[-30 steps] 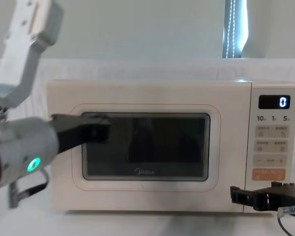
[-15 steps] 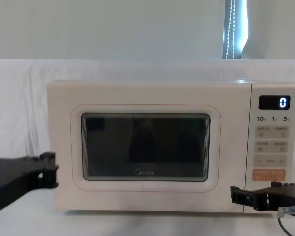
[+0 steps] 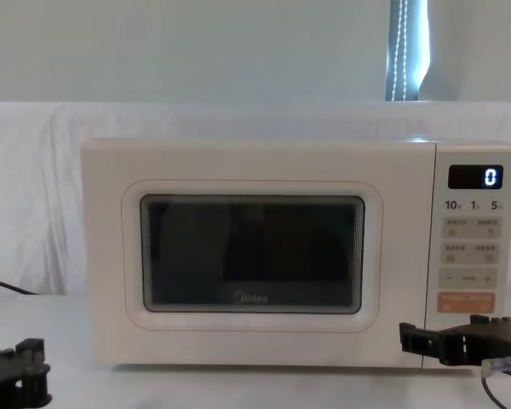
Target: Press the button to open the microwave door with one hand; close the microwave door with the other hand.
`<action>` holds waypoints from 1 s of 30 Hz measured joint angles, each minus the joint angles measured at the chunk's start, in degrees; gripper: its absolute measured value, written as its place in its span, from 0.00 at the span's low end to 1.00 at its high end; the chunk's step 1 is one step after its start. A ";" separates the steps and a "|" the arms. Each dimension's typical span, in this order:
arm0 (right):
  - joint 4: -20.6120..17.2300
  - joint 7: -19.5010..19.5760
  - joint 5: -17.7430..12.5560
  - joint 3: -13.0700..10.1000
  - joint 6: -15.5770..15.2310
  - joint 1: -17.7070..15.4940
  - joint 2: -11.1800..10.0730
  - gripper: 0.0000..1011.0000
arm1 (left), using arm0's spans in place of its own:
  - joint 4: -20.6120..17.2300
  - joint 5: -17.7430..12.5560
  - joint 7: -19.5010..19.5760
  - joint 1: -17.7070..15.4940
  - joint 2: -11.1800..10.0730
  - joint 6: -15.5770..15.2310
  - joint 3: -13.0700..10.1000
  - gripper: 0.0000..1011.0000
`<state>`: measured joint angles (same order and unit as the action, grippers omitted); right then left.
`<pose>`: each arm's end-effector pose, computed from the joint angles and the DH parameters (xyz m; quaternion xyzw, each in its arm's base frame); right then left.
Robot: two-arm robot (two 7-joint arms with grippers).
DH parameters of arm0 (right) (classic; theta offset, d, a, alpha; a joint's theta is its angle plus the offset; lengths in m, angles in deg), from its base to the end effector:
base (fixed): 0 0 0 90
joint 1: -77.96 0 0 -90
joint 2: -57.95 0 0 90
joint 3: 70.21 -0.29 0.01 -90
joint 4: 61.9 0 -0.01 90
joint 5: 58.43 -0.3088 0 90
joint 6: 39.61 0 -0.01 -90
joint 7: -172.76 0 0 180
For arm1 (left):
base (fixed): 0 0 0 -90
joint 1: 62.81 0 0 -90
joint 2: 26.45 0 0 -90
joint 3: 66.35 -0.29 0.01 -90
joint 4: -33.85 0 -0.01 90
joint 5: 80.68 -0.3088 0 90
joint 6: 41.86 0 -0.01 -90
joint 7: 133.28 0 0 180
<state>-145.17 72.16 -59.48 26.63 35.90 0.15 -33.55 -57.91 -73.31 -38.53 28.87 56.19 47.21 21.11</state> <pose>0.3872 0.0298 -0.2649 -0.0669 0.0483 -0.5933 0.8007 0.3200 0.0227 -0.2994 0.0066 0.0080 0.6593 0.7518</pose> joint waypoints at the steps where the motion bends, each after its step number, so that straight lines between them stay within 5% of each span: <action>1: 0.00 0.00 0.00 0.01 0.01 0.00 0.00 0.99 | -0.01 0.01 0.00 -0.02 -0.01 0.01 -0.04 0.00; 16: 0.00 0.00 0.00 0.00 0.00 0.00 0.00 0.99 | -0.34 0.02 0.01 -0.10 -0.08 -0.12 -0.26 0.01; 30: 0.00 0.00 0.00 0.00 0.00 0.00 0.00 0.99 | -0.47 0.02 0.04 -0.16 -0.15 -0.28 -0.35 0.41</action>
<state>-145.17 72.16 -59.48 26.63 35.90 0.15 -33.56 -58.39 -73.29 -38.49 28.72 56.04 46.93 20.76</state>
